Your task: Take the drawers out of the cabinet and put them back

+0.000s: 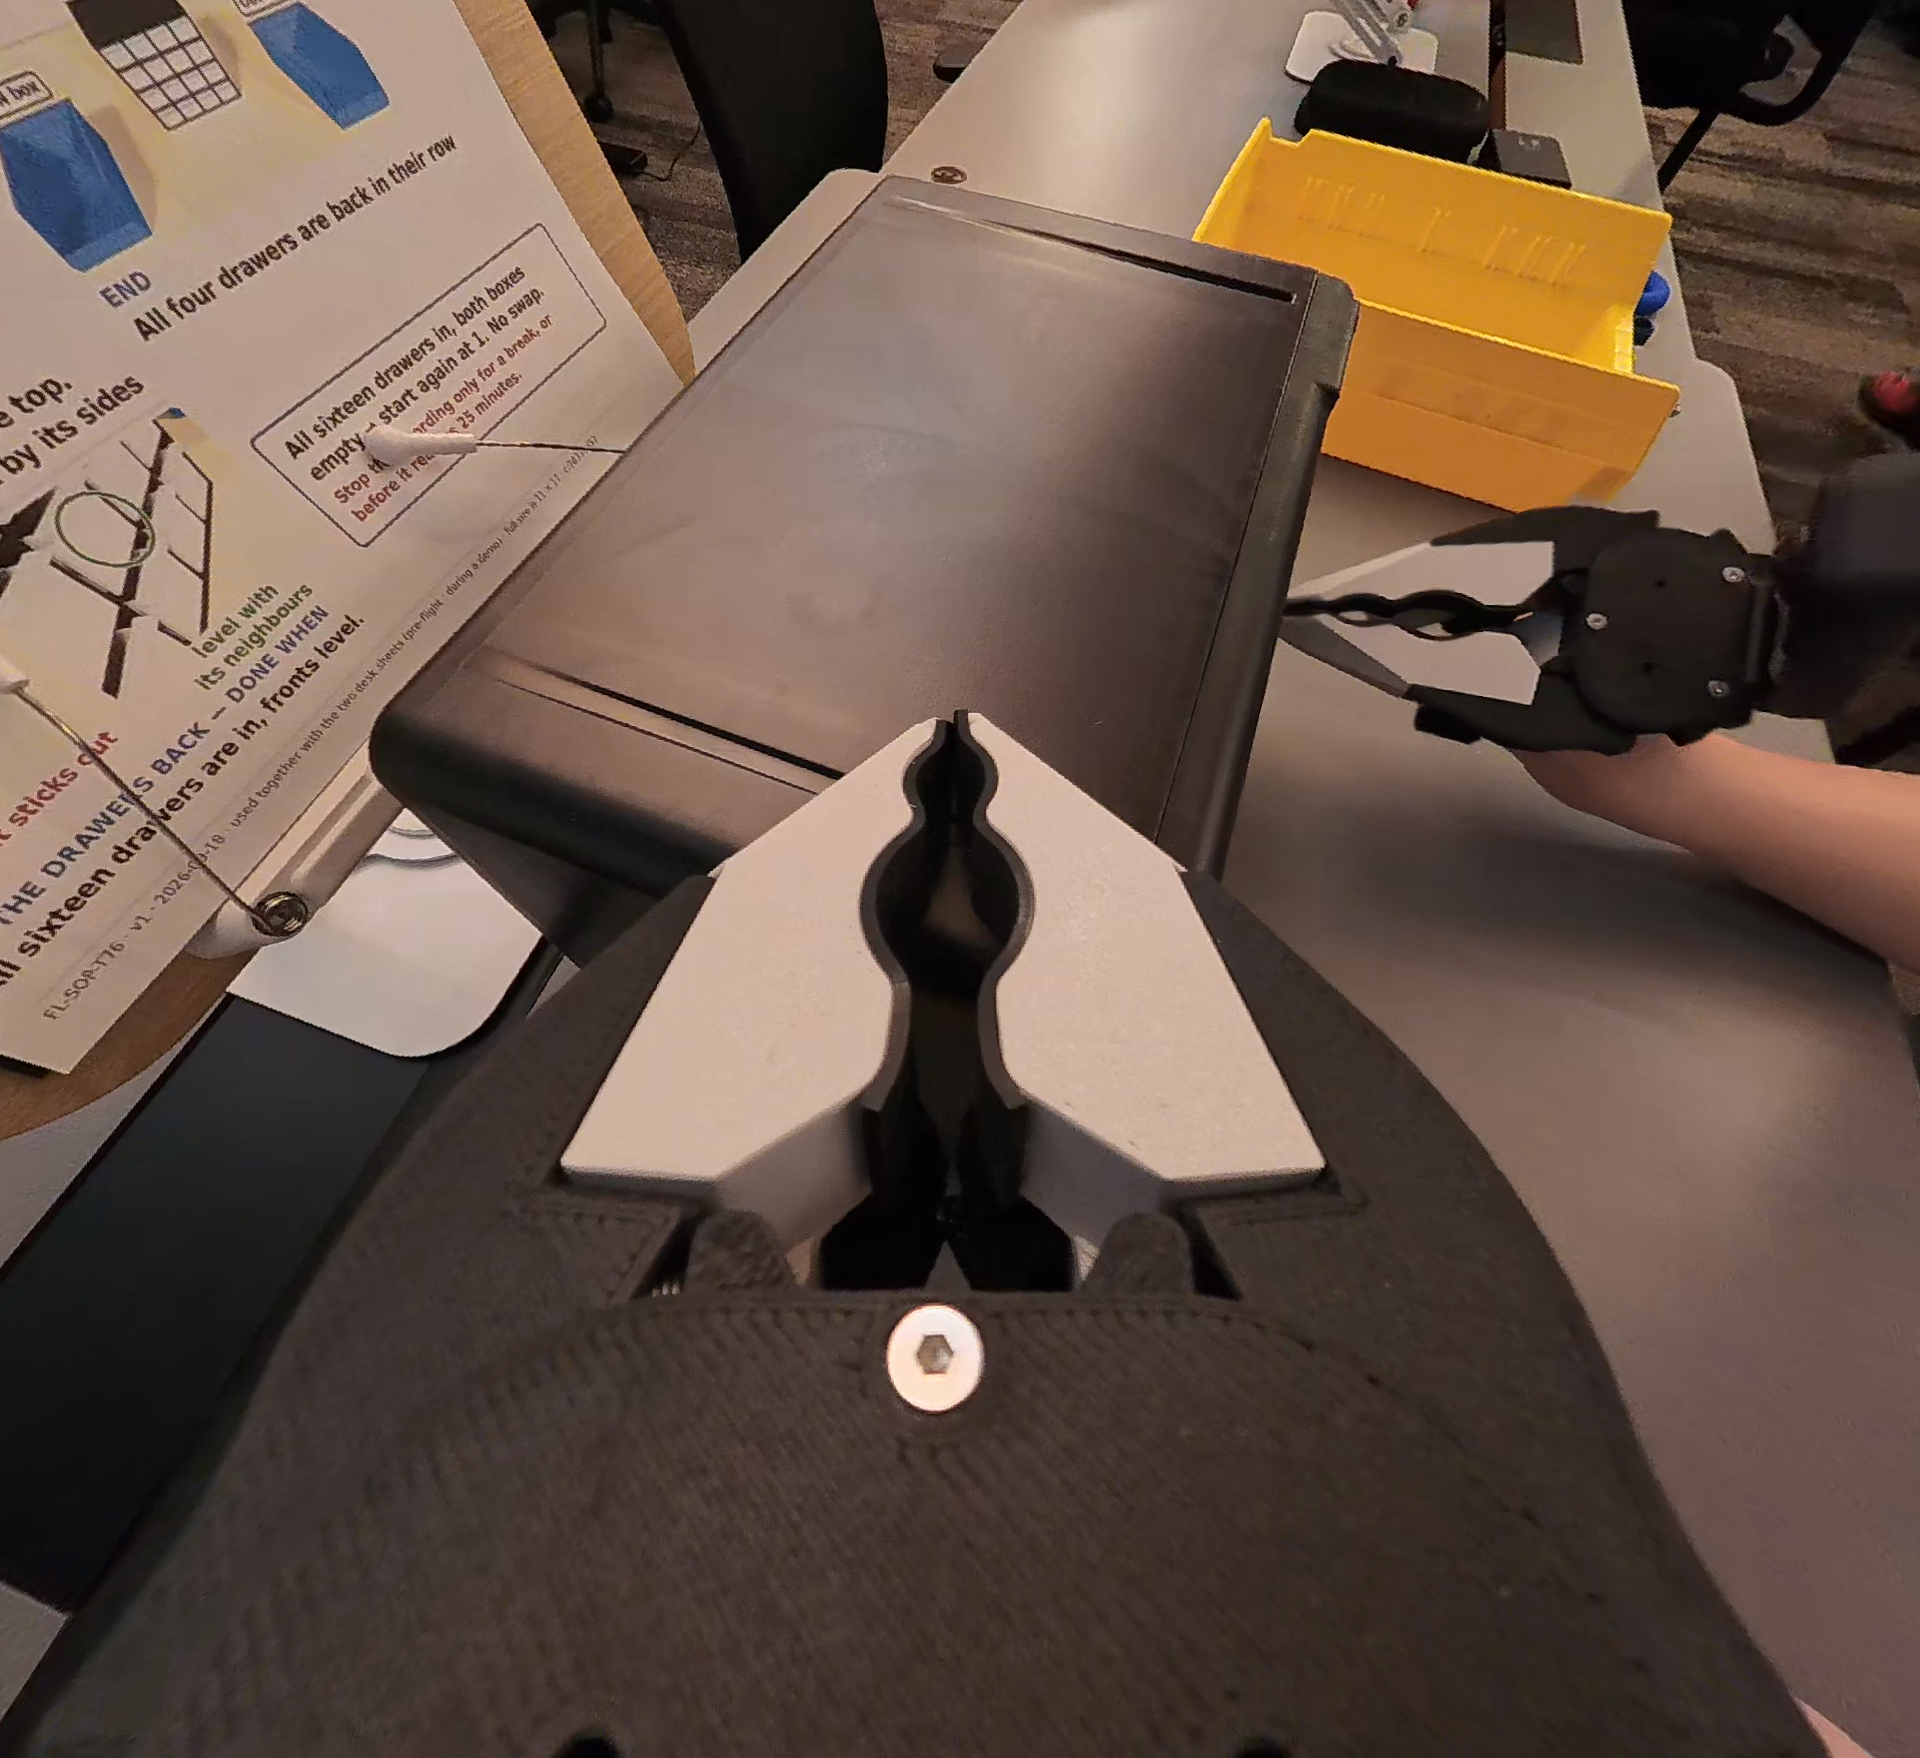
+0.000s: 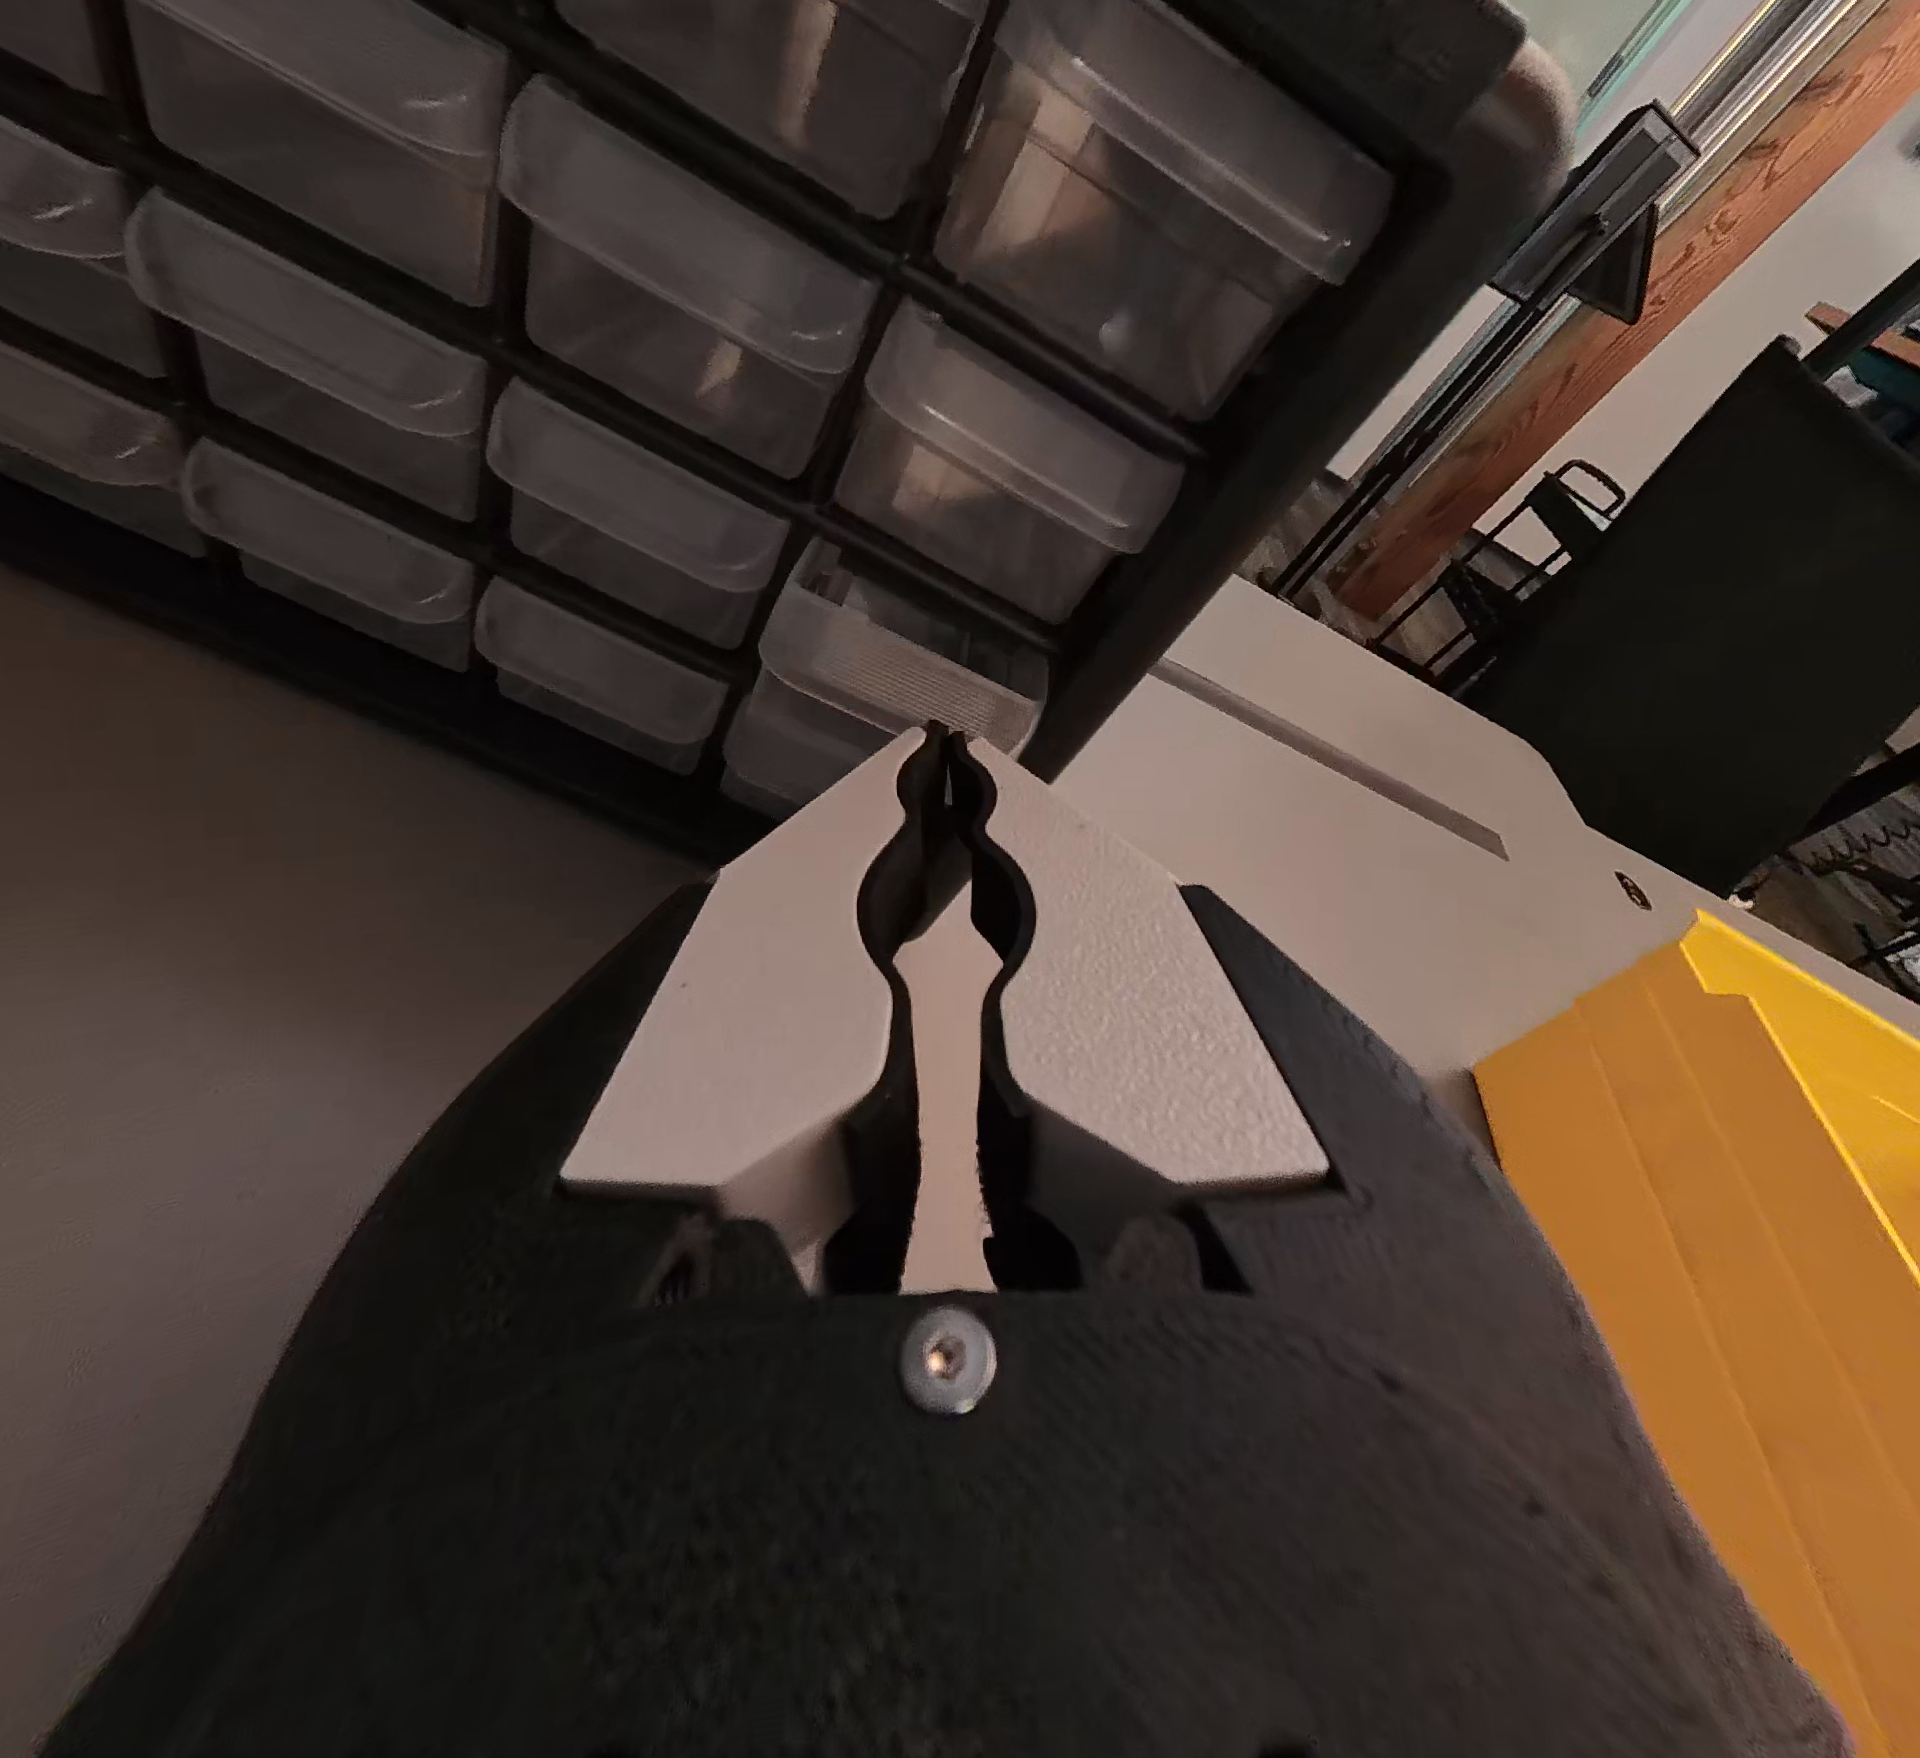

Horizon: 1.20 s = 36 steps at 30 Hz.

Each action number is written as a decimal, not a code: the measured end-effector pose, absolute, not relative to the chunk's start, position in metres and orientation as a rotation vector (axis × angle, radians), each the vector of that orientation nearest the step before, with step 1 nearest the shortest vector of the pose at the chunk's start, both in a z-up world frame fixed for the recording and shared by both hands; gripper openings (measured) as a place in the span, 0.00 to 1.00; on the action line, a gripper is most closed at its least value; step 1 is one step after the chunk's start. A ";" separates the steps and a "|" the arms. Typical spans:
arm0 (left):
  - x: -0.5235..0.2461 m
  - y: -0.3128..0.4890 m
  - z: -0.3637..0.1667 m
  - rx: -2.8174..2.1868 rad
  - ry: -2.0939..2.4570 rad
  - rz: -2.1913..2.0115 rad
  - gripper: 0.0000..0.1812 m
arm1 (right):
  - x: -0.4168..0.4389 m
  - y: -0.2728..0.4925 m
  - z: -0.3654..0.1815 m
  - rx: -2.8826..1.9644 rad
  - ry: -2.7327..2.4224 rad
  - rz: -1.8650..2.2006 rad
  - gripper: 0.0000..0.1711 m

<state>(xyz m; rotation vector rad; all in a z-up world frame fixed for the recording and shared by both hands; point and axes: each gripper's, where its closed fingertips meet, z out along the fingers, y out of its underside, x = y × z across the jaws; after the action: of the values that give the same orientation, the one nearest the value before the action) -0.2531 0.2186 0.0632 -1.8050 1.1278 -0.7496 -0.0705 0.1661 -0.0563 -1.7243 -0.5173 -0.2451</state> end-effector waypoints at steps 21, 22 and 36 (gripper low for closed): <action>-0.253 0.219 0.063 -1.821 1.126 -0.706 0.00 | -0.039 0.162 0.028 -1.528 -0.424 -0.197 0.00; -0.253 0.219 0.063 -1.824 1.124 -0.698 0.00 | -0.032 0.163 0.042 -1.517 -0.404 -0.164 0.00; -0.254 0.219 0.063 -1.861 1.102 -0.636 0.00 | -0.033 0.224 0.075 -1.816 -0.590 0.210 0.02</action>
<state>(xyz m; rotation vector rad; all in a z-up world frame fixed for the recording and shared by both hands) -0.2535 0.2192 0.0627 -1.8609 1.1016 -0.6356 -0.0329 0.2240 0.0751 -1.8156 -0.5896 0.2104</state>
